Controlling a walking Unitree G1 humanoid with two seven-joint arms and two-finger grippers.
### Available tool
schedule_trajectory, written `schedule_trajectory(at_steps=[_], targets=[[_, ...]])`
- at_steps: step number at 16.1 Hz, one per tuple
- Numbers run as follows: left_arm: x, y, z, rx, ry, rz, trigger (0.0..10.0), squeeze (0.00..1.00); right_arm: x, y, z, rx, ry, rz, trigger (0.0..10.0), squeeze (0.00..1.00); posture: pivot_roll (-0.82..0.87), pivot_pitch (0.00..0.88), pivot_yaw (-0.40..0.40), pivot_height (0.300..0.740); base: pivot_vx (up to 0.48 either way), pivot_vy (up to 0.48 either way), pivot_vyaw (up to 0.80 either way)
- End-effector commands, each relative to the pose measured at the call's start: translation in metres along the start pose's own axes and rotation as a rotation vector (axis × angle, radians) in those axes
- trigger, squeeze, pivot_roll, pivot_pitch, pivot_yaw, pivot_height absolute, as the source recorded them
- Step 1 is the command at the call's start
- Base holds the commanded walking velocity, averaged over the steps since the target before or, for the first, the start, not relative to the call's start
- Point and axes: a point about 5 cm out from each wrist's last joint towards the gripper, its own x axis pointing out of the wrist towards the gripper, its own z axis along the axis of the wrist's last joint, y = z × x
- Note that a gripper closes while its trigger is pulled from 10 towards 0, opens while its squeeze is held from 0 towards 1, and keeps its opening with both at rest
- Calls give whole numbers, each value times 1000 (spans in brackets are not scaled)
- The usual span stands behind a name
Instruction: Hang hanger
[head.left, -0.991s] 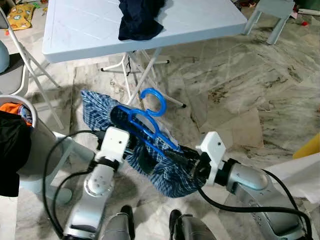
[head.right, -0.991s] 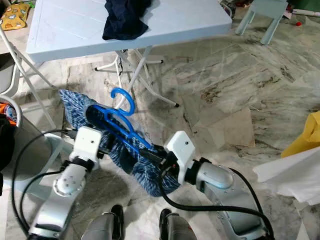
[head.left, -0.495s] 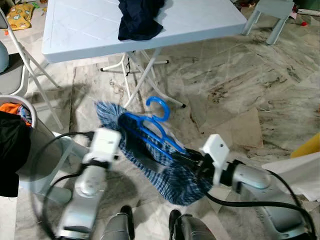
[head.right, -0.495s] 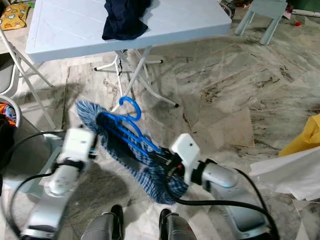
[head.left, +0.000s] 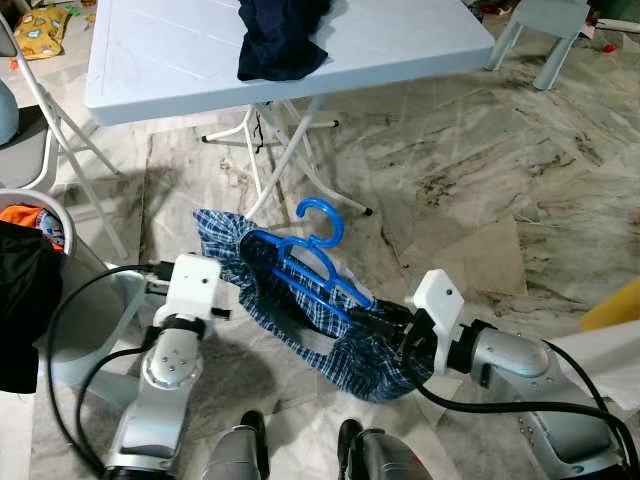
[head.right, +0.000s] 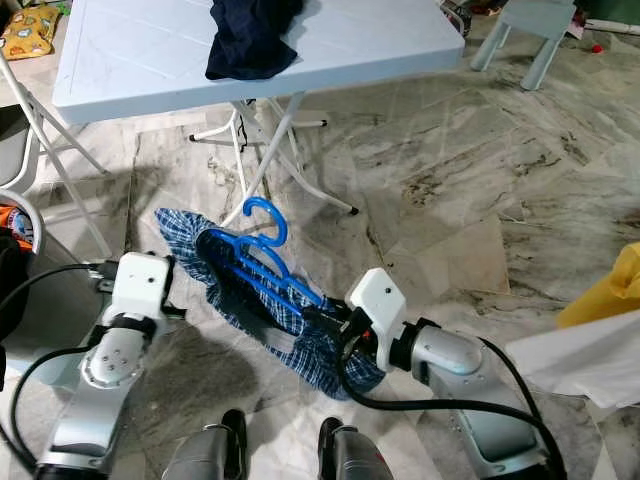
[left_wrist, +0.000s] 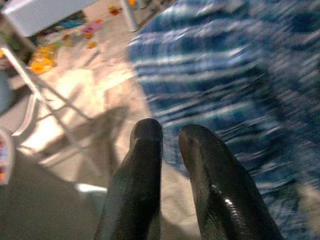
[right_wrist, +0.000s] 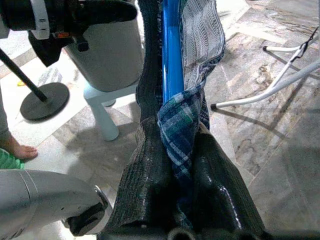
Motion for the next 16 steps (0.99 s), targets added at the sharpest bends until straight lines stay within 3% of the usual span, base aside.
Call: schedule_trajectory(at_steps=[1, 6, 8, 11, 12, 16], targets=[[-2, -12, 9, -53, -29, -61, 10000, 1000, 3, 7, 0, -22, -11, 25, 10000, 0, -28, 266, -46, 740, 0, 0, 0], [-11, -17, 14, -68, -22, -11, 10000, 1000, 1, 4, -4, -27, 7, 10, 10000, 0, -27, 263, -44, 740, 0, 0, 0], [-18, -24, 17, -72, -29, -43, 10000, 1000, 4, -5, -6, -49, 13, -58, 10000, 0, -25, 261, -41, 740, 0, 0, 0], [-14, -28, 24, -77, -61, -78, 10000, 1000, 19, -26, 6, -58, -48, -244, 10000, 0, -22, 260, -41, 740, 0, 0, 0], [-13, -30, 28, -61, -85, -94, 10000, 1000, 21, -27, 9, -47, -59, -253, 10000, 0, -20, 260, -42, 740, 0, 0, 0], [-14, -29, 23, -45, -67, -89, 10000, 1000, 14, -13, 8, -74, -47, -105, 10000, 0, -22, 262, -46, 740, 0, 0, 0]])
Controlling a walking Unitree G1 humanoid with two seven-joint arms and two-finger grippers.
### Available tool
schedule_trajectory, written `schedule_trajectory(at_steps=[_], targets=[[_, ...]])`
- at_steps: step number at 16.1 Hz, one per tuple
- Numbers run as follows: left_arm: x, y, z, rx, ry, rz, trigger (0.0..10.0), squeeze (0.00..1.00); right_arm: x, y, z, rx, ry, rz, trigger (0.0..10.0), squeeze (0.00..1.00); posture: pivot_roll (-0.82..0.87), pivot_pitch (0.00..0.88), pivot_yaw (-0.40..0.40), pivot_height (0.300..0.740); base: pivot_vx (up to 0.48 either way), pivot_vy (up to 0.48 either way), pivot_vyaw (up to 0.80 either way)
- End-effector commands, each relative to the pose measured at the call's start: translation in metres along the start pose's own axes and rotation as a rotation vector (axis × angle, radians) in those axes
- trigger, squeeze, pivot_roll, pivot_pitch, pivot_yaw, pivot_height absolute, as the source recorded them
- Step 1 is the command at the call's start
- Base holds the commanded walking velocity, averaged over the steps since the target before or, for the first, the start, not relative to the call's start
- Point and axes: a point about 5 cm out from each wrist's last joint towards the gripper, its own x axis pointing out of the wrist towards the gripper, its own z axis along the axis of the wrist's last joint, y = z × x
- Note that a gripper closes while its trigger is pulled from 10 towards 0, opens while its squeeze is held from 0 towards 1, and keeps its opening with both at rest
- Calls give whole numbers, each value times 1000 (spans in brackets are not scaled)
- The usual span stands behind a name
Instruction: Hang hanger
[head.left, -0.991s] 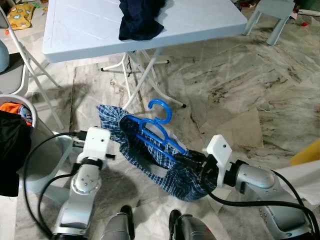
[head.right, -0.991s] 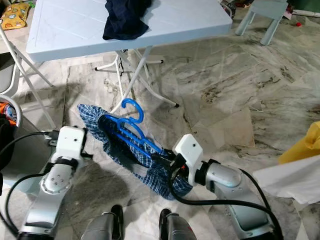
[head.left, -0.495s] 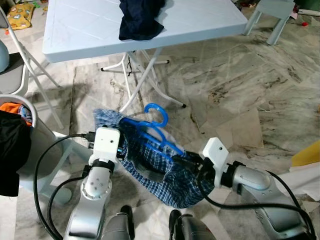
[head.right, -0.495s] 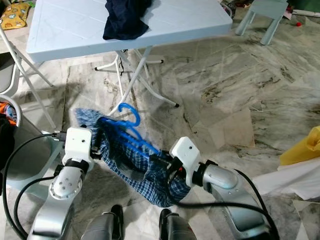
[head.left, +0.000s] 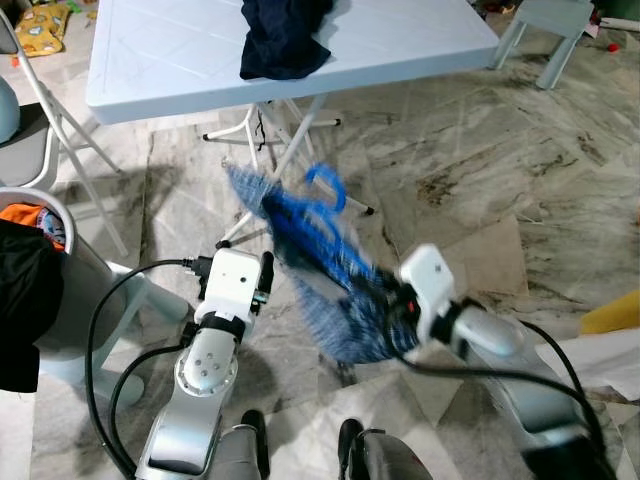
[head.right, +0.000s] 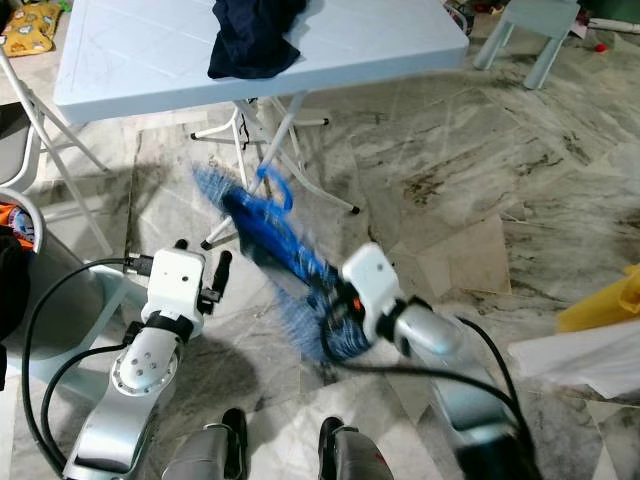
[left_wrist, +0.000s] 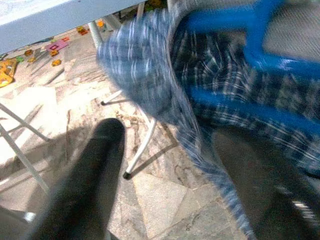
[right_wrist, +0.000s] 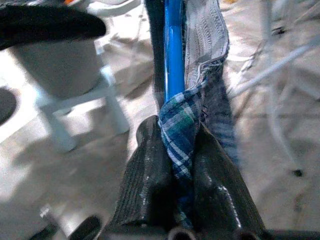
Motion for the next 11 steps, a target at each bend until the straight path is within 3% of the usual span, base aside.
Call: schedule_trajectory(at_steps=[1, 6, 7, 10, 11], targets=[[-1, 3, -5, 15, 17, 7, 10000, 1000, -7, 7, 3, 6, -17, 81, 10000, 0, -23, 263, -46, 740, 0, 0, 0], [3, -1, -11, 46, 31, -1, 10000, 1000, -21, 7, 3, 25, 3, 171, 10000, 0, -31, 257, -39, 740, 0, 0, 0], [5, -2, -12, 49, 34, -7, 10000, 0, -23, 13, 9, 48, -20, 223, 10000, 0, -31, 256, -39, 740, 0, 0, 0], [8, -1, -16, 50, 47, 8, 10000, 0, -25, 18, 13, 57, -25, 274, 10000, 0, -34, 257, -39, 740, 0, 0, 0], [8, 2, -17, 58, 49, 22, 667, 0, -27, 17, 12, 63, -17, 274, 10000, 0, -36, 261, -39, 740, 0, 0, 0]])
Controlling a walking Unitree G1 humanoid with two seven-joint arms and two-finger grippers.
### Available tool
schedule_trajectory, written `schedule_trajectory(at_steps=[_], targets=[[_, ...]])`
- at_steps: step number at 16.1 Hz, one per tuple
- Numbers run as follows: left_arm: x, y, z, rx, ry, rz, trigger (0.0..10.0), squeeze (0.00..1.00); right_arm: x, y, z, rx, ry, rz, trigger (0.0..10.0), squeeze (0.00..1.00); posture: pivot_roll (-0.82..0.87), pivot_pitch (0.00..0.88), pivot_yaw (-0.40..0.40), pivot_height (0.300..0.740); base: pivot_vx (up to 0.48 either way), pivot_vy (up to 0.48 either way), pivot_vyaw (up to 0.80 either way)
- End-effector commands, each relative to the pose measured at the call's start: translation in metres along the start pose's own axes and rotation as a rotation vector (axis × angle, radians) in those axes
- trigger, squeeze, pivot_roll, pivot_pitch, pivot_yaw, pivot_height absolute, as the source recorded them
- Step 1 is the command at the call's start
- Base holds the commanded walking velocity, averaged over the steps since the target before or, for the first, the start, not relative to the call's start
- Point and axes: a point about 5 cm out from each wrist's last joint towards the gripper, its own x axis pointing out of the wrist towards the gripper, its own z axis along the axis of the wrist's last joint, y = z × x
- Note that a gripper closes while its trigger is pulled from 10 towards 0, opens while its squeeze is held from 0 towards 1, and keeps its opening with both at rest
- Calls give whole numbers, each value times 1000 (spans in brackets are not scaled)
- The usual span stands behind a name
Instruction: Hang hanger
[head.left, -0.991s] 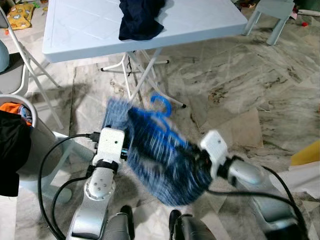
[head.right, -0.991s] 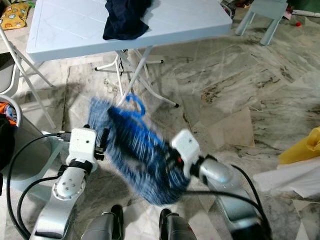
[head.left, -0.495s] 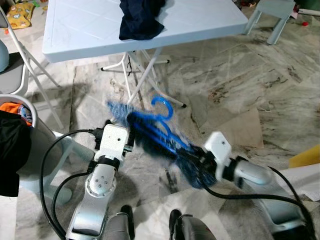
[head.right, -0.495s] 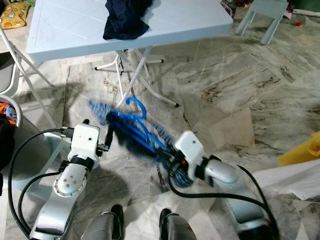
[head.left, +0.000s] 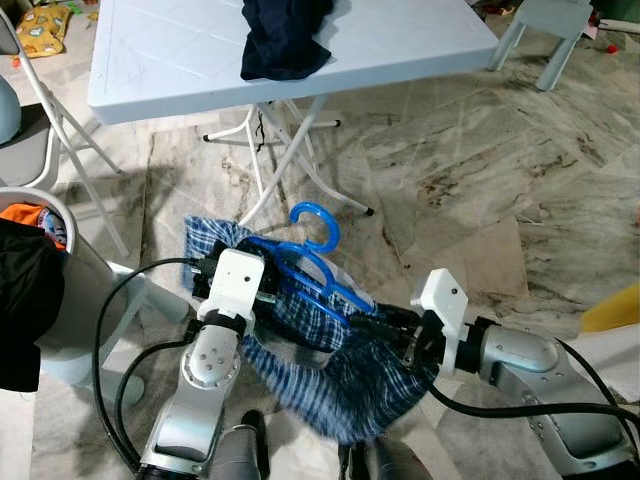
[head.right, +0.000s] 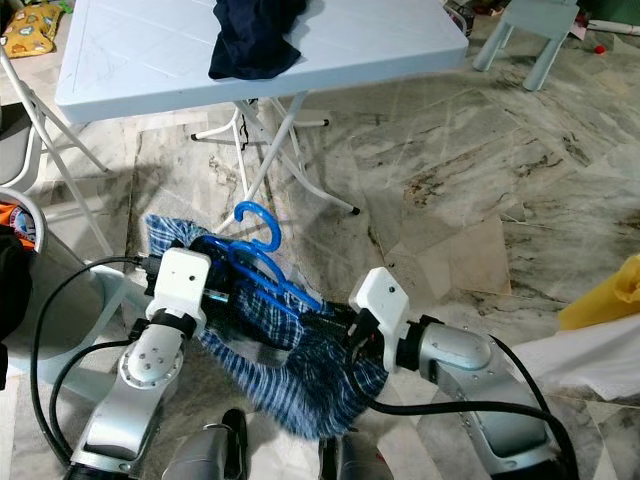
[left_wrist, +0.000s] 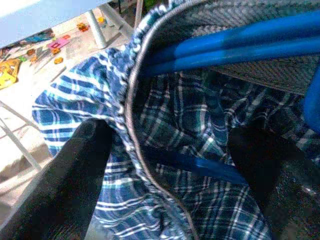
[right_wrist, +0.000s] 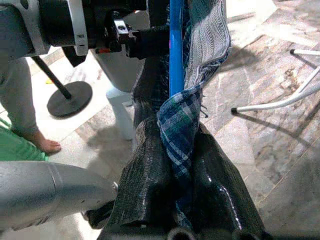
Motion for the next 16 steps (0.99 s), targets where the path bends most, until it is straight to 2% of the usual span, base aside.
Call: schedule_trajectory(at_steps=[1, 8, 9, 16], targets=[[-1, 5, -6, 10, 19, 20, 0, 0, -3, 4, 6, -14, -25, 34, 10000, 0, -36, 261, -39, 740, 0, 0, 0], [-3, 9, -7, 19, 8, 25, 0, 0, -5, 9, 0, 10, 6, 39, 10000, 0, -35, 278, -38, 740, 0, 0, 0], [-3, 13, -7, 21, 14, 41, 0, 0, -5, 8, -2, 19, 14, 28, 10000, 0, -34, 281, -39, 740, 0, 0, 0], [-3, 13, -7, 19, 14, 45, 0, 0, -7, 5, -8, 26, 38, -1, 10000, 0, -33, 284, -37, 740, 0, 0, 0]])
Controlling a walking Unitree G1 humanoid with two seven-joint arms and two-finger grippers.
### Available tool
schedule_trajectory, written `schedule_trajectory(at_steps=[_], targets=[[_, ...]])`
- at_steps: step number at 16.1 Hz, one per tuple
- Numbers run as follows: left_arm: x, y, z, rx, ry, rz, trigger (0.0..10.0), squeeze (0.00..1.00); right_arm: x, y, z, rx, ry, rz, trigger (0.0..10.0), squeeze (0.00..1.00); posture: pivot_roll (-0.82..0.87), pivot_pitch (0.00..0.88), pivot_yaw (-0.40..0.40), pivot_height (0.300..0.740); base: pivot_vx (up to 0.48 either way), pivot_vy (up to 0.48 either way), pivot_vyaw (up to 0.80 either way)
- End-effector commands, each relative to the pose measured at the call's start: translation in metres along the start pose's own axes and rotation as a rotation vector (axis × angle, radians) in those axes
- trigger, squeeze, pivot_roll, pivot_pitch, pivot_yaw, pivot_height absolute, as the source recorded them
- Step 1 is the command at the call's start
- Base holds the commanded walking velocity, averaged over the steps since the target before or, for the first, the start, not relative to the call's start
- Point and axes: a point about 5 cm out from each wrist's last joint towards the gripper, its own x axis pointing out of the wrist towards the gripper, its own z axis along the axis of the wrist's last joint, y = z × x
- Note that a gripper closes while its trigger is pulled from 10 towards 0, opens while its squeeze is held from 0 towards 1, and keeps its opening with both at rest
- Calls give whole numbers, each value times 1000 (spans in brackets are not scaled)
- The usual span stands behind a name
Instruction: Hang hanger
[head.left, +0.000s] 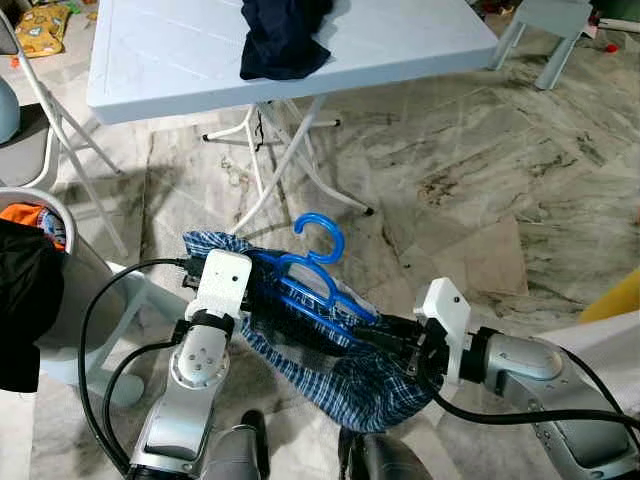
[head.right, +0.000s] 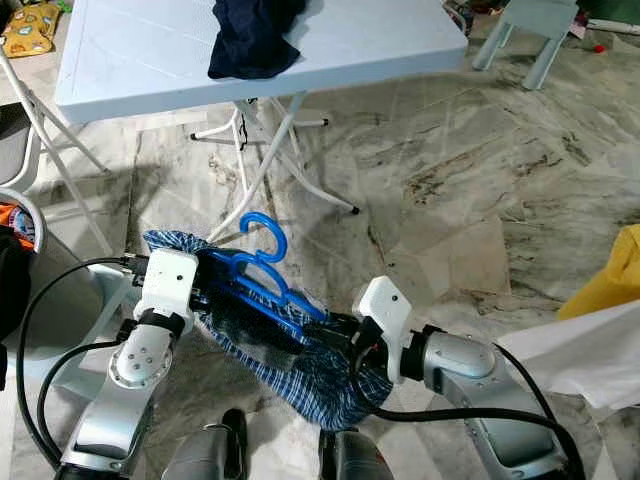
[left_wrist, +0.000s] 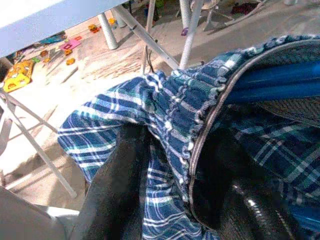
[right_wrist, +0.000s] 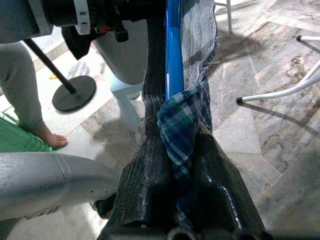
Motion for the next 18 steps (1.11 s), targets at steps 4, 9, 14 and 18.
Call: schedule_trajectory(at_steps=[4, 9, 14, 18], targets=[[1, 0, -1, -1, 13, 2, 0, 0, -1, -5, -4, -42, 23, -55, 10000, 0, -32, 281, -33, 740, 0, 0, 0], [-1, 3, -3, 2, 26, 24, 0, 0, -1, -19, -2, -90, 27, -166, 10000, 0, -35, 285, -36, 740, 0, 0, 0], [1, 7, -3, 3, 27, 41, 0, 0, -6, -31, -3, -126, 45, -205, 10000, 0, -36, 276, -40, 740, 0, 0, 0], [5, 18, -2, 21, 22, 70, 0, 0, -36, -58, -6, -200, 132, -217, 10000, 0, -32, 268, -38, 740, 0, 0, 0]])
